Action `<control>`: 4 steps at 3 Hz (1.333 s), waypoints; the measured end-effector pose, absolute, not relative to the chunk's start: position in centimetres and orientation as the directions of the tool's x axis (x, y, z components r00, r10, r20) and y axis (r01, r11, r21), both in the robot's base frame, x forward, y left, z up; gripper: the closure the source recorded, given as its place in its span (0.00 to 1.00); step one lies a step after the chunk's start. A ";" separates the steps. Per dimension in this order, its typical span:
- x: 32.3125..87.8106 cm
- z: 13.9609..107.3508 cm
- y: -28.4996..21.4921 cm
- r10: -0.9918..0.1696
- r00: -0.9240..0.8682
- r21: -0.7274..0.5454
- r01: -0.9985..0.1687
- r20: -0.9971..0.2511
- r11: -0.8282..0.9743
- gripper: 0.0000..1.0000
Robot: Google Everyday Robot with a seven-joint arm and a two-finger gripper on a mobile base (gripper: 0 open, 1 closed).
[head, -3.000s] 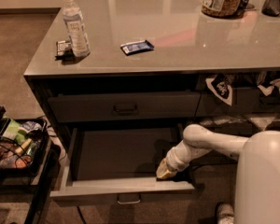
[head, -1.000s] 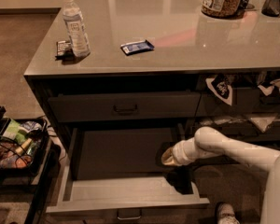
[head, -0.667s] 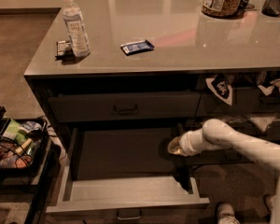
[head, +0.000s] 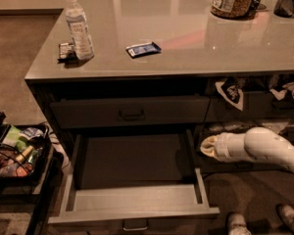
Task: Open middle drawer
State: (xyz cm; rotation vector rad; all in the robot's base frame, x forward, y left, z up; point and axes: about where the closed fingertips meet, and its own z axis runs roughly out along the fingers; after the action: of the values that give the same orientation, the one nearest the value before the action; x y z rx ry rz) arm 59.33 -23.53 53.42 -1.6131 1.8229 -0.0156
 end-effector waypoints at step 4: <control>55.7 55.7 -27.0 -0.886 -0.044 -0.475 -0.831 -0.461 0.289 0.35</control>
Offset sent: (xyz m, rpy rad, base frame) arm -0.0251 -0.0236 0.0177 -0.0132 -0.0282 -0.0605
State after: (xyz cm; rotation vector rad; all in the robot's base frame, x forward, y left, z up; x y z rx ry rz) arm 55.67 -27.02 55.74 -1.5398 1.8675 -0.1008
